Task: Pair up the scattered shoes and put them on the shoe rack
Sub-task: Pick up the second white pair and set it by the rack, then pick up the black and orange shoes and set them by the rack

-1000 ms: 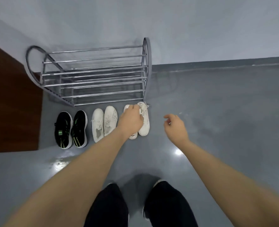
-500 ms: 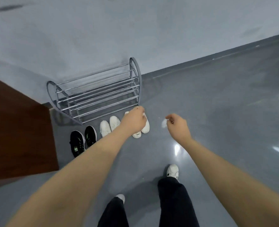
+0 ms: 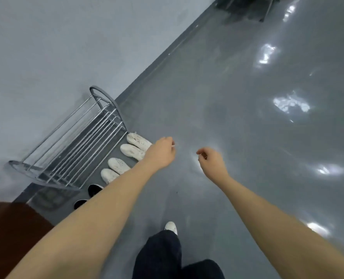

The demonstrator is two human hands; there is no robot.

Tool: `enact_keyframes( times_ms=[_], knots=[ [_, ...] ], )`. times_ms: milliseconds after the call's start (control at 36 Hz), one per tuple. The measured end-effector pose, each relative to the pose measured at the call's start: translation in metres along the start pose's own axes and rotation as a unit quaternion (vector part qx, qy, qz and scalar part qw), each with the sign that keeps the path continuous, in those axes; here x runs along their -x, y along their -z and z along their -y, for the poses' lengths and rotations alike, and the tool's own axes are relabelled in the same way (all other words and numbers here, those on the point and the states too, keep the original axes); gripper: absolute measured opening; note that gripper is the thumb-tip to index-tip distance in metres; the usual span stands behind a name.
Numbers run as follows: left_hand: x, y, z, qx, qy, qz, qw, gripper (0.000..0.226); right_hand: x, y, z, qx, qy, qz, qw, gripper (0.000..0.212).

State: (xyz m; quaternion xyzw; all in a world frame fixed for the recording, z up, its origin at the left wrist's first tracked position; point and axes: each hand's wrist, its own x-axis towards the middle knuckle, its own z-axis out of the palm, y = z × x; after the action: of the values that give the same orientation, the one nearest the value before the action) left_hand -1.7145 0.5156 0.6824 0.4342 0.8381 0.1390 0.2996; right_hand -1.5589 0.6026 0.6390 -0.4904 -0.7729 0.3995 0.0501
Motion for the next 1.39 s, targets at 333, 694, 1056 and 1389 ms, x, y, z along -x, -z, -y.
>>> enact_keyframes(
  times_ms=[333, 694, 1056, 1389],
  knots=[
    [0.114, -0.145, -0.111, -0.072, -0.193, 0.129, 0.970, 0.034, 0.216, 0.039, -0.147, -0.095, -0.172, -0.168, 0.966, 0.027],
    [0.305, -0.300, -0.225, -0.135, -0.384, 0.257, 0.876, 0.030, 0.486, 0.049, -0.272, -0.135, -0.370, -0.340, 0.854, 0.026],
    [0.437, -0.439, -0.315, -0.225, -0.520, 0.391, 0.725, 0.030, 0.641, 0.045, -0.353, -0.193, -0.510, -0.460, 0.701, 0.025],
    [0.463, -0.537, -0.312, -0.298, -0.578, 0.456, 0.607, 0.031, 0.675, -0.015, -0.410, -0.228, -0.575, -0.522, 0.587, 0.025]
  ],
)
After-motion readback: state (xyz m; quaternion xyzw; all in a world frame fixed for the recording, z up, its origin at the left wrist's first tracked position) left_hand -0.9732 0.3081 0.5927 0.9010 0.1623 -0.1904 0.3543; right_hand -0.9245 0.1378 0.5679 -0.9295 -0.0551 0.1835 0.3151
